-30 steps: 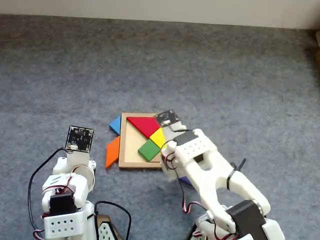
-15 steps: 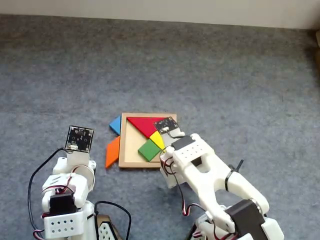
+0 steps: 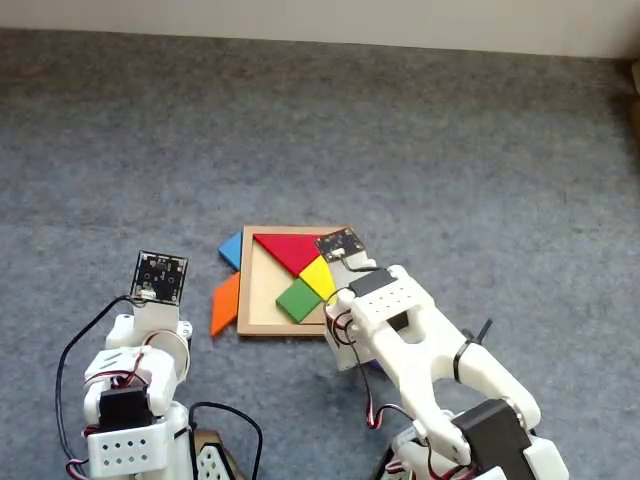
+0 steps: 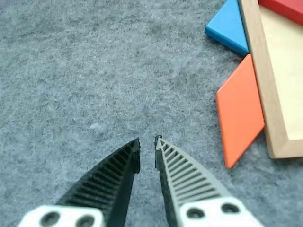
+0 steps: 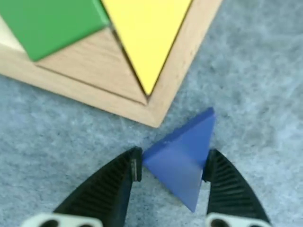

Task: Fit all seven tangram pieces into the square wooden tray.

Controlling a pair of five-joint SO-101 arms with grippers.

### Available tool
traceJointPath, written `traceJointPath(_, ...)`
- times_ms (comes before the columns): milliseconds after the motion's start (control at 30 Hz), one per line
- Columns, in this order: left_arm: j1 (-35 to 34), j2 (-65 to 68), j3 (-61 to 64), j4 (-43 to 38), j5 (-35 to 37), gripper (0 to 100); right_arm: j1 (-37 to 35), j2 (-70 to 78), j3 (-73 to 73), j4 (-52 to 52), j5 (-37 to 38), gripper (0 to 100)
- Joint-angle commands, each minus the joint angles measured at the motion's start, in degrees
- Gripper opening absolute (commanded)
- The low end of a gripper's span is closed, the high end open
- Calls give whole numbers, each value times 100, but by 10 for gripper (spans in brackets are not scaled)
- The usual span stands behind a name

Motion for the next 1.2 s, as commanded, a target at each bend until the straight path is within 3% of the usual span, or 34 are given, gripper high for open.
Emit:
traceJointPath(0, -57, -207, 110, -62, 0, 73, 92, -40, 13, -84, 0, 172)
traceJointPath(200, -57, -207, 110, -53, 0, 73, 92, -101, -40, 119, 440, 102)
traceJointPath(333, -57, -207, 110, -53, 0, 73, 75, -321, -145, 646, 607, 101)
traceJointPath(567, -57, -207, 110, -53, 0, 73, 22, -1200, -470, 655, 668, 101)
traceJointPath(667, -57, -207, 110, -53, 0, 73, -321, -1191, -778, 620, 668, 101)
traceJointPath(1167, -57, -207, 110, -53, 0, 73, -1534, 1727, -3881, 620, 624, 101)
